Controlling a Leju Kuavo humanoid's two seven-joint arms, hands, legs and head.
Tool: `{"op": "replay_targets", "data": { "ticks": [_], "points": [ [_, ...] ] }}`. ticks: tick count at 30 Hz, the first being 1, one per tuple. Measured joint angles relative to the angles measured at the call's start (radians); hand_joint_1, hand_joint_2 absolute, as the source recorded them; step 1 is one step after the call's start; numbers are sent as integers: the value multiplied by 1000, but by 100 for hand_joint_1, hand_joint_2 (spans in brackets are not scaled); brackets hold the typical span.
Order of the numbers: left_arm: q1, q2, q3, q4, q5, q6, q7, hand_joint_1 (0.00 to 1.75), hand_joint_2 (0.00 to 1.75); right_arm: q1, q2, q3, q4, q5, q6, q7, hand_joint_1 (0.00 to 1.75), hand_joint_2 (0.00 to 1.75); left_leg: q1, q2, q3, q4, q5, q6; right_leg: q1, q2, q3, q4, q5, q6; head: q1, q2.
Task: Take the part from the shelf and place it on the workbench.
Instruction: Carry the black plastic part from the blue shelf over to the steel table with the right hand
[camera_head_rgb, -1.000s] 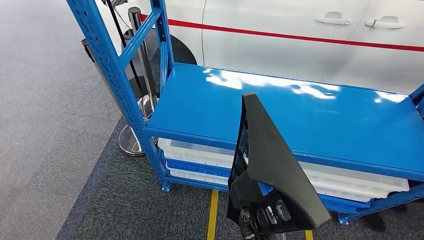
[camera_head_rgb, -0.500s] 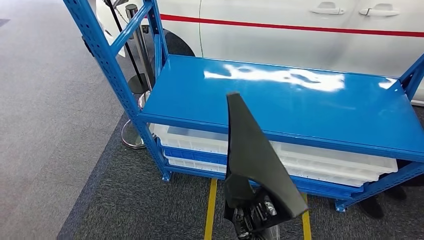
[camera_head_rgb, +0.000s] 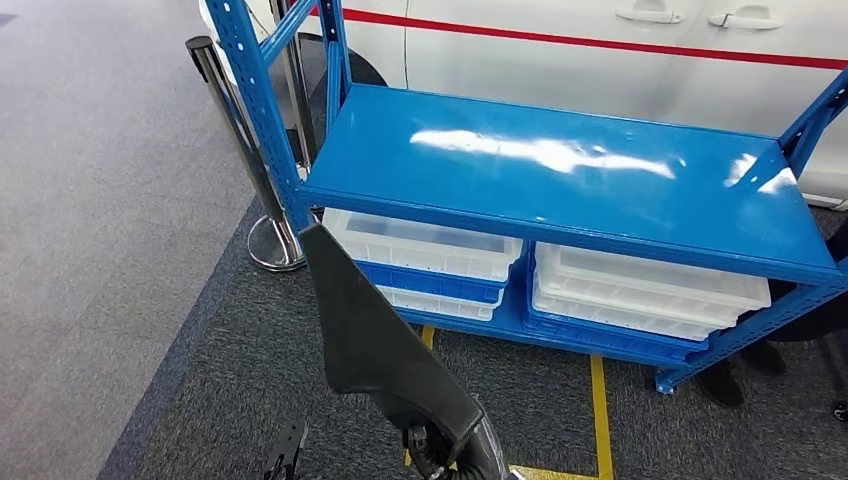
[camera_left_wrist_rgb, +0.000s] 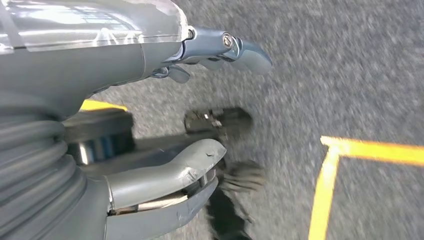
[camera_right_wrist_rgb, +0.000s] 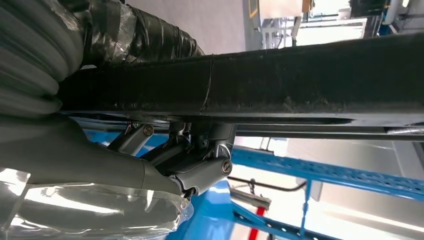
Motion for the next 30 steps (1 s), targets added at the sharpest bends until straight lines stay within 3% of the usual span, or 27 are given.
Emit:
{"op": "replay_targets", "data": {
  "ticks": [1,2,3,5,7,9,10,11,13,14,16,18,20,21,24,25,26,28,29,30],
  "points": [
    [-13,3,3,0,1,-31,14,0,175,-6,-1,6,6,-2,7,3,175,175,1,1,-19,7,9,-3,-3,0,22,-5,27,2,0,0],
    [-32,6,5,0,-2,-71,38,0,175,-15,-2,12,12,-4,15,9,175,175,2,1,-38,16,17,-7,-5,0,59,-40,56,4,0,0],
    [-60,9,5,0,-6,-117,74,0,175,-26,1,16,20,-5,24,15,175,175,2,1,-57,27,24,-12,-7,0,105,-102,69,4,0,0],
    [-125,13,5,-2,-14,-189,154,0,175,-50,14,20,35,-5,47,30,175,175,2,-3,-85,46,37,-24,-3,1,181,-221,53,-4,0,0],
    [-175,16,6,-5,-18,-214,207,0,175,-61,29,20,45,0,64,37,175,175,2,-5,-96,50,52,-39,5,3,201,-266,37,-21,0,0],
    [-183,23,6,-6,-32,-180,240,0,175,-52,38,12,52,6,39,31,175,175,4,-4,-101,55,49,-52,4,2,191,-269,53,-40,0,0],
    [-164,27,6,-7,-44,-129,243,0,175,-36,42,-1,50,8,-2,22,175,175,5,-4,-108,74,24,-57,2,1,184,-272,63,-50,0,0],
    [-124,30,6,-8,-55,-57,228,0,175,-12,46,-22,43,6,-61,7,175,175,7,-5,-119,112,-19,-61,0,0,176,-274,72,-59,-1,0],
    [-8,30,7,-7,-65,92,123,0,175,56,47,-88,4,-8,-170,-29,175,175,7,-5,-144,230,-119,-67,2,4,157,-274,87,-68,-1,0],
    [58,32,7,-4,-65,139,67,0,175,94,45,-124,-19,-14,-195,-43,175,175,7,-5,-151,288,-147,-69,3,8,145,-272,95,-68,-1,0],
    [155,36,8,2,-71,170,10,0,175,162,42,-180,-58,-11,-195,-56,175,175,7,-6,-132,323,-138,-67,6,12,117,-265,110,-65,-2,0],
    [190,37,8,4,-85,166,21,0,175,205,47,-209,-85,5,-188,-55,175,175,5,-6,-47,213,-96,-57,9,5,89,-255,123,-59,-2,0],
    [194,36,7,4,-97,160,36,0,175,228,56,-230,-110,16,-190,-55,175,175,-1,-7,45,77,-88,-45,12,-6,73,-249,136,-51,-2,0],
    [197,36,6,4,-100,158,40,0,175,236,60,-238,-121,19,-191,-54,175,175,-4,-7,67,41,-91,-39,12,-9,72,-249,144,-46,-2,0],
    [206,34,5,4,-104,154,48,0,175,257,68,-257,-143,23,-194,-53,175,175,-6,-5,62,20,-67,-22,9,-8,74,-259,163,-28,-3,0],
    [207,33,5,4,-105,153,49,0,175,263,69,-262,-149,24,-194,-53,175,175,-4,-2,53,14,-53,-13,8,-5,68,-251,146,-22,-3,0],
    [208,32,4,4,-105,152,50,0,175,269,70,-266,-153,24,-194,-52,175,175,-2,1,42,8,-37,-6,7,-2,58,-226,108,-16,-2,0],
    [210,31,3,4,-106,152,50,0,175,277,70,-274,-159,25,-194,-51,175,175,0,4,11,5,-9,2,3,1,34,-122,-3,-7,-1,0],
    [211,31,2,4,-107,152,50,0,175,279,70,-278,-160,26,-194,-50,175,175,-1,5,-6,6,3,2,2,1,27,-62,-41,-3,-2,0],
    [212,31,1,4,-109,152,50,0,175,281,71,-281,-160,27,-194,-49,175,175,-1,6,-22,7,16,1,1,1,27,-16,-52,0,-1,0]
  ]
}}
